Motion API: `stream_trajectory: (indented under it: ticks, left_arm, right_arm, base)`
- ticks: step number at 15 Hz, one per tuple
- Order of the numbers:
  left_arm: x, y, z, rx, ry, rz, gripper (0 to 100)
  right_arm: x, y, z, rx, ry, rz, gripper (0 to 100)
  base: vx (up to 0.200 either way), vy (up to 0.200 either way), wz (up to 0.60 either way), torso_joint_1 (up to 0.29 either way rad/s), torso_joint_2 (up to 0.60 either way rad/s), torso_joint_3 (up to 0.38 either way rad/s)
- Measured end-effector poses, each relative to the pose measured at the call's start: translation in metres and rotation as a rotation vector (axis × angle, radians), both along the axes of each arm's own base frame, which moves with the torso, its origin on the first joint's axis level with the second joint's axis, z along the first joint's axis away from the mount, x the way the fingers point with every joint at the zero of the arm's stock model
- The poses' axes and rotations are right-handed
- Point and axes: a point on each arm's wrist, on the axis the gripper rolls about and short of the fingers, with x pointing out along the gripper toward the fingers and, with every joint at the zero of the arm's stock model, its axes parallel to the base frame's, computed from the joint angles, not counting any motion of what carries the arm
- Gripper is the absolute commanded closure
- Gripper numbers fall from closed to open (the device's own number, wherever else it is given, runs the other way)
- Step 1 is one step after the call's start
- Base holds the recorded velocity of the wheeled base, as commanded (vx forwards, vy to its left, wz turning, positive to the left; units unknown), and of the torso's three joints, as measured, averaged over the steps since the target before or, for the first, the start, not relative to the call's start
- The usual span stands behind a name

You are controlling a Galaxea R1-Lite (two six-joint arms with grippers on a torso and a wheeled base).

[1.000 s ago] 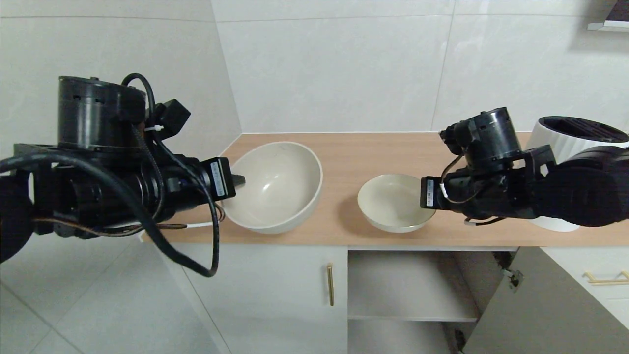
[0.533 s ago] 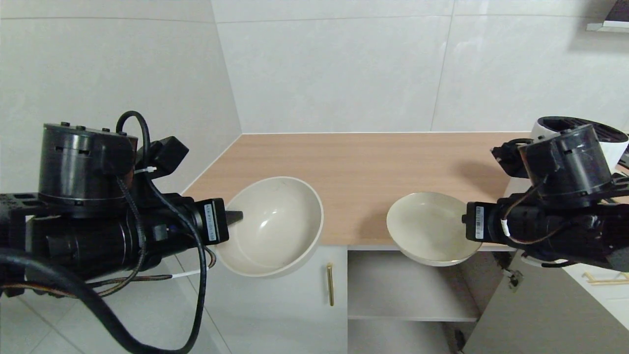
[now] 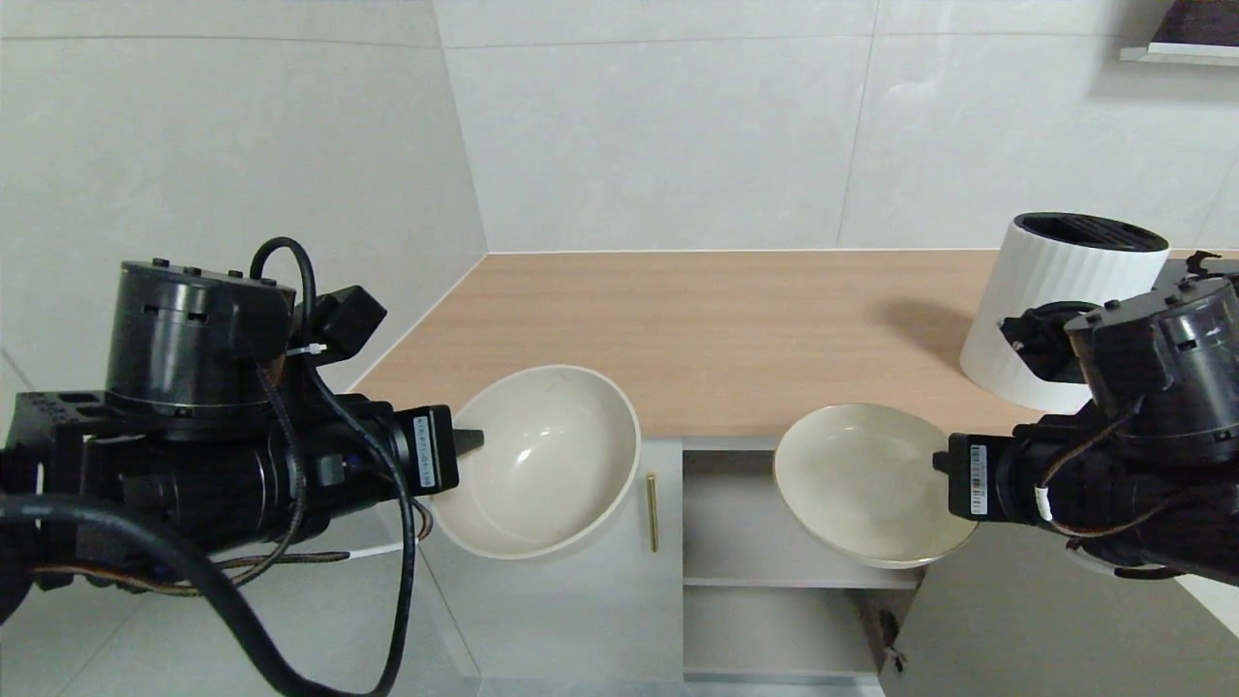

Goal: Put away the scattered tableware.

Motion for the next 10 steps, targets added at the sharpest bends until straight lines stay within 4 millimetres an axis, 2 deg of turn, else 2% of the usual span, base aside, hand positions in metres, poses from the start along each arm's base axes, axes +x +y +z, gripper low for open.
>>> stream_trajectory:
  ticks: [6, 10]
  left_arm:
    - [0.001, -0.003, -0.002, 0.004, 0.008, -0.01, 100]
    - [0.001, -0.004, -0.005, 0.01, 0.017, -0.013, 100]
  right_arm:
    - [-0.005, 0.001, -0.005, -0.021, 0.017, 0.023, 100]
    - [-0.005, 0.006, -0.011, -0.042, 0.034, 0.028, 100]
  base:
    - [0.0, 0.0, 0.0, -0.004, 0.01, 0.011]
    - [0.0, 0.0, 0.0, -0.139, 0.39, 0.235]
